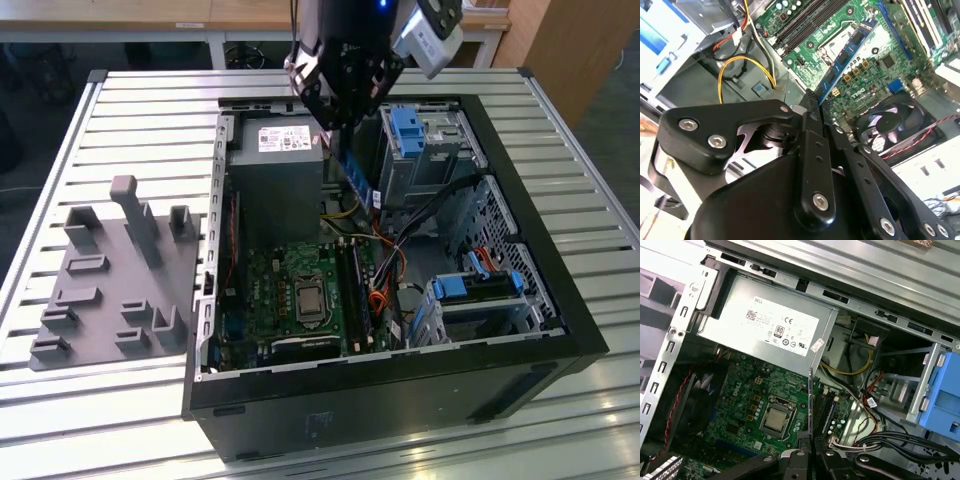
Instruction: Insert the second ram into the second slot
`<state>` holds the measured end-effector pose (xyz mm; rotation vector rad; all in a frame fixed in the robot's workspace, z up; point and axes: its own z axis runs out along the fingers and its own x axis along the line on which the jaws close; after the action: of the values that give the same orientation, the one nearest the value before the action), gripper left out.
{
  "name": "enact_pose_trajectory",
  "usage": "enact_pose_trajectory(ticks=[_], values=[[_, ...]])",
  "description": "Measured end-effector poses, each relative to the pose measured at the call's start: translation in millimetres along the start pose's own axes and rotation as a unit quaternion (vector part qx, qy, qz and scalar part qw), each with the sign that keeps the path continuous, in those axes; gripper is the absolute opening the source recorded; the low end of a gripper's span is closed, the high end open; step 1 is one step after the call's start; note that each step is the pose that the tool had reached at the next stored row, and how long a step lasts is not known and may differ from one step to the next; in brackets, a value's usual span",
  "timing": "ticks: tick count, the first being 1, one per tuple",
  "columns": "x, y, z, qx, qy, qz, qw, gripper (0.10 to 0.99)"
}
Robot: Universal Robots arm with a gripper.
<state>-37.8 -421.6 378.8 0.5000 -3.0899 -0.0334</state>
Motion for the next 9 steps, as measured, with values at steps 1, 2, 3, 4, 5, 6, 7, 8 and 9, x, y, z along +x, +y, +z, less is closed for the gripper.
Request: enact_pose_trajectory(ticks=[1,2,3,4,5,6,7,8,9], values=[[0.0,0.0,0.1,-0.0001,-0.0002,0.007,1.0,0.137],[0.0,0.0,0.1,-0.0001,-0.0004,0.015,0.9999,0.137],[0.0,0.0,0.1,-0.0001,-0.0005,0.022,0.9998,0.137],[0.0,0.0,0.2,-0.0001,-0.0007,0.029,0.9996,0.137],[0.0,0.0,0.2,-0.0001,-0.0008,0.037,0.9993,0.137],[0.0,0.0,0.2,-0.0001,-0.001,0.045,0.999,0.137],[0.0,0.0,0.2,0.0,-0.0011,0.053,0.9986,0.137],[0.0,0.0,0.2,0.0,-0.0013,0.062,0.9981,0.137],[0.0,0.0,0.2,0.0001,-0.0014,0.071,0.9975,0.137]])
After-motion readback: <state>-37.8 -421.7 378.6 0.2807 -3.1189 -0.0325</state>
